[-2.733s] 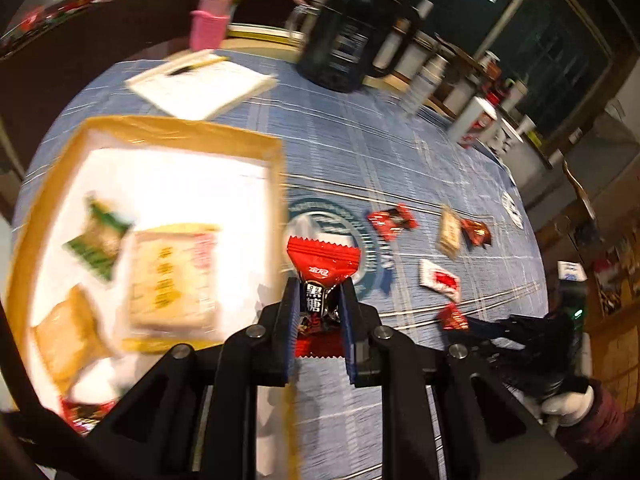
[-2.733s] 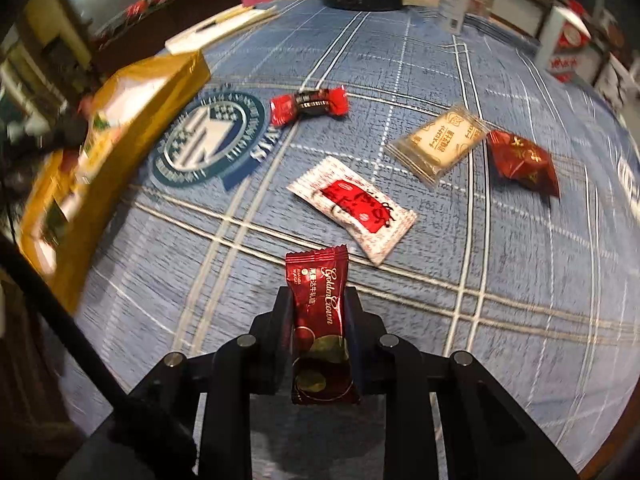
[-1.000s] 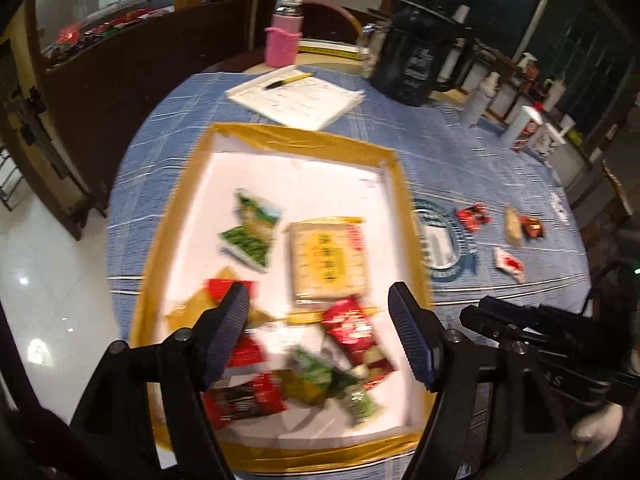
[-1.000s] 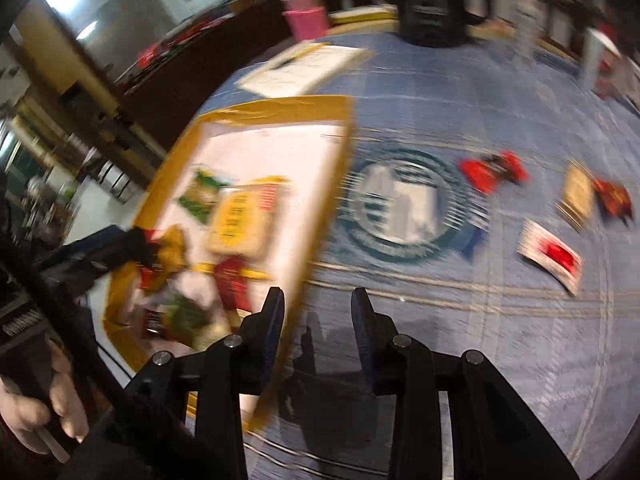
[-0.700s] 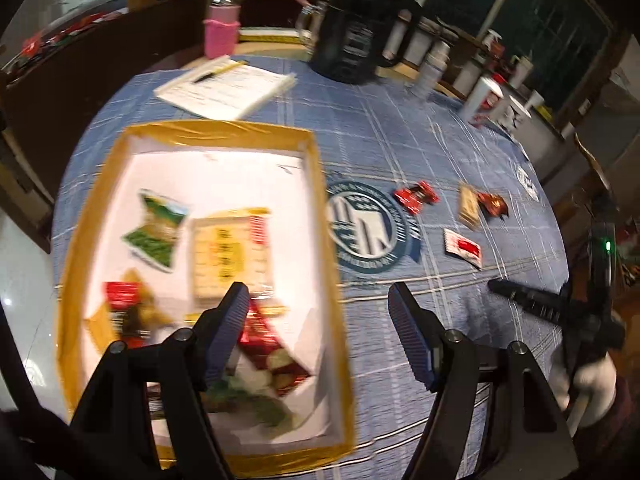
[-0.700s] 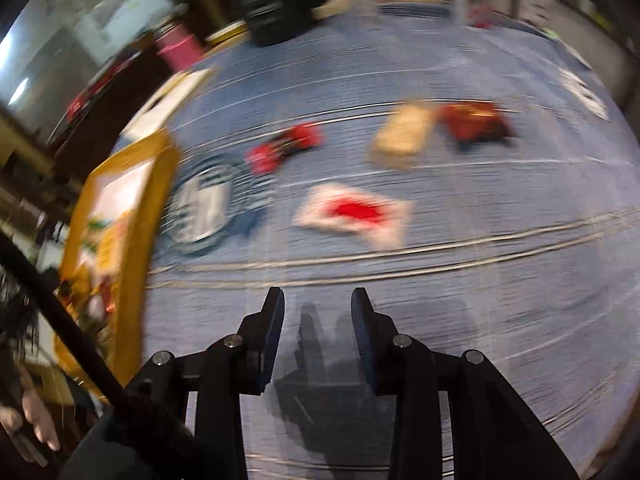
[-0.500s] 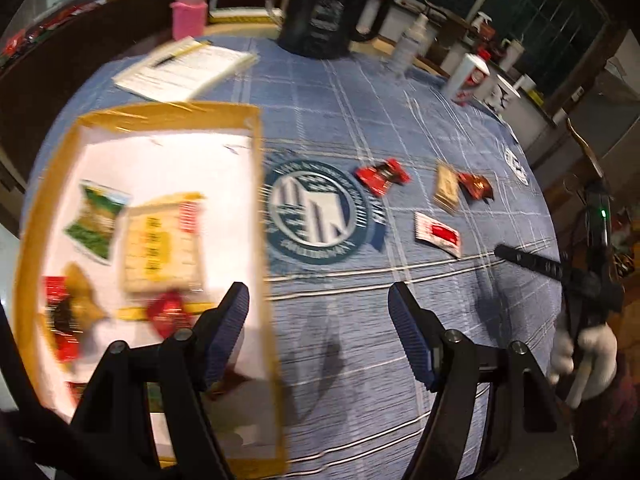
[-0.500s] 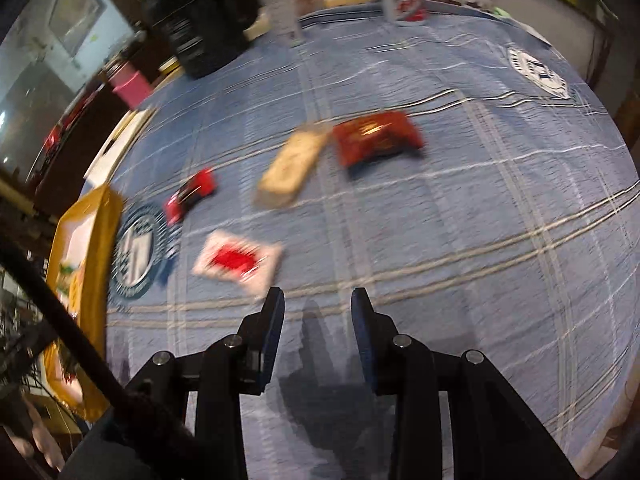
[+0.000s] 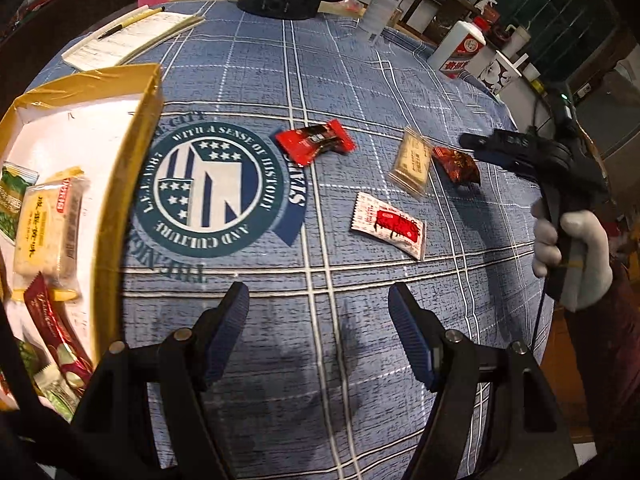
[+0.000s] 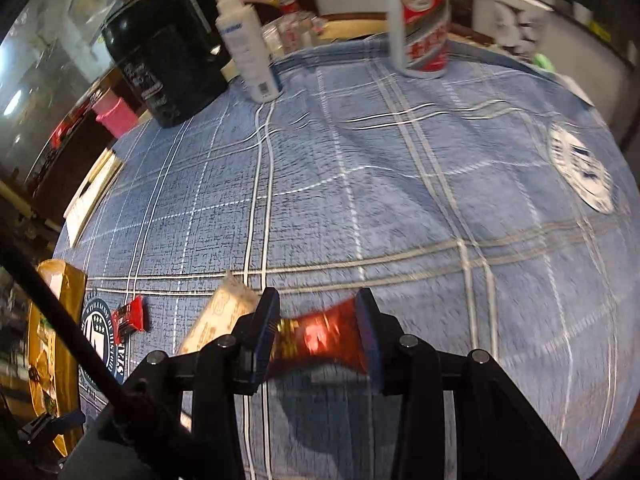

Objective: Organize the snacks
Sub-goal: 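Grasp the red foil candy with the right tool while the left tool approaches the red-and-white sachet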

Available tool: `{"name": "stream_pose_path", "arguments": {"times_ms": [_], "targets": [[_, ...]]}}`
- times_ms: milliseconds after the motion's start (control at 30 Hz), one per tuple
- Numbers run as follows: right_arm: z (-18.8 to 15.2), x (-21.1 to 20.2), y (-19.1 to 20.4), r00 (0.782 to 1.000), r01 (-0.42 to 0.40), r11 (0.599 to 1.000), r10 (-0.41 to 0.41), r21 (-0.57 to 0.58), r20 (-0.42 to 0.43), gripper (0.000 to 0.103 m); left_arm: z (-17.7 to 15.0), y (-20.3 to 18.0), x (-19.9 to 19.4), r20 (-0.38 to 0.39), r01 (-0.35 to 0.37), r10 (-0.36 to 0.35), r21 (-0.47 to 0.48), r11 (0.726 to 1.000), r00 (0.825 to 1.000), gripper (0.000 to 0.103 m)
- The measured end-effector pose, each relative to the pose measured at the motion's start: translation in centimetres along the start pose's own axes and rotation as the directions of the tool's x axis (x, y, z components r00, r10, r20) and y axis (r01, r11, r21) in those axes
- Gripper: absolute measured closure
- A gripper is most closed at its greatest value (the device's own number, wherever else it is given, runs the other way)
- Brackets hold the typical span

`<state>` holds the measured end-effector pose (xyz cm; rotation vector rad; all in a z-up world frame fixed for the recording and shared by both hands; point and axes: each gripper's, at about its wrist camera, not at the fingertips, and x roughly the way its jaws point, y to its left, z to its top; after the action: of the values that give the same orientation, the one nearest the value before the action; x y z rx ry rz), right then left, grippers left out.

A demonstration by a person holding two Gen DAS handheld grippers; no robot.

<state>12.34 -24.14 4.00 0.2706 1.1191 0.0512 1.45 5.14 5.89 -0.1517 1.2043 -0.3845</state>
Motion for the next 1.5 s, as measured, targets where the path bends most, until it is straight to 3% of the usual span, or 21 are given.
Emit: {"name": "stream_pose_path", "arguments": {"times_ms": [200,333,467,533,667,833,933,1033,1333,1500], "targets": [[-0.5,1.3,0.1,0.996,-0.044,0.997,0.04,-0.055,-0.08,0.064,0.2,-0.6,0.4,0.0,-0.021,0.021,-0.025,0.999,1.0,0.03],[-2.8,0.5,0.5,0.987,-0.068,0.996,0.06,-0.048,-0.148,0.065,0.5,-1.1,0.8,0.0,-0.005,0.005,-0.037,0.999,1.0,0.03],[-6.2,-0.9,1.7,0.966,-0.145,0.988,0.128,-0.061,-0.223,0.065,0.8,-2.0,1.2,-0.005,0.01,-0.01,-0.017,1.0,1.0,0.03],[-7.2,-2.2,1.5,0.961,-0.196,0.98,0.186,-0.03,-0.204,0.064,1.0,-2.4,1.6,-0.007,0.02,-0.02,-0.008,1.0,1.0,0.03],[-9.2,-5.4,-0.6,0.98,-0.174,0.982,0.18,0.07,-0.08,0.055,2.1,-3.3,2.4,-0.008,0.049,-0.049,0.029,0.998,0.999,0.03],[-12.6,-6.3,-1.8,0.976,-0.193,0.966,0.206,0.175,-0.064,0.055,5.6,-4.9,4.3,0.002,0.09,-0.091,0.11,0.99,0.996,0.03],[-13.5,-5.7,-1.2,0.972,-0.201,0.96,0.221,0.194,-0.085,0.055,7.3,-5.9,6.5,-0.05,0.137,-0.13,0.173,0.975,0.99,0.031],[-13.7,-5.6,-0.7,0.969,-0.208,0.956,0.23,0.209,-0.088,0.055,7.9,-6.6,8.8,-0.152,0.191,-0.158,0.233,0.954,0.976,0.031],[-12.9,-5.1,0.0,0.972,-0.203,0.953,0.224,0.224,-0.07,0.055,4.7,-7.5,8.1,-0.258,0.273,-0.193,0.325,0.905,0.947,0.031],[-11.8,-4.1,1.0,0.977,-0.18,0.96,0.2,0.214,-0.078,0.055,2.5,-8.3,7.2,-0.221,0.203,-0.124,0.379,0.903,0.967,0.031]]}}
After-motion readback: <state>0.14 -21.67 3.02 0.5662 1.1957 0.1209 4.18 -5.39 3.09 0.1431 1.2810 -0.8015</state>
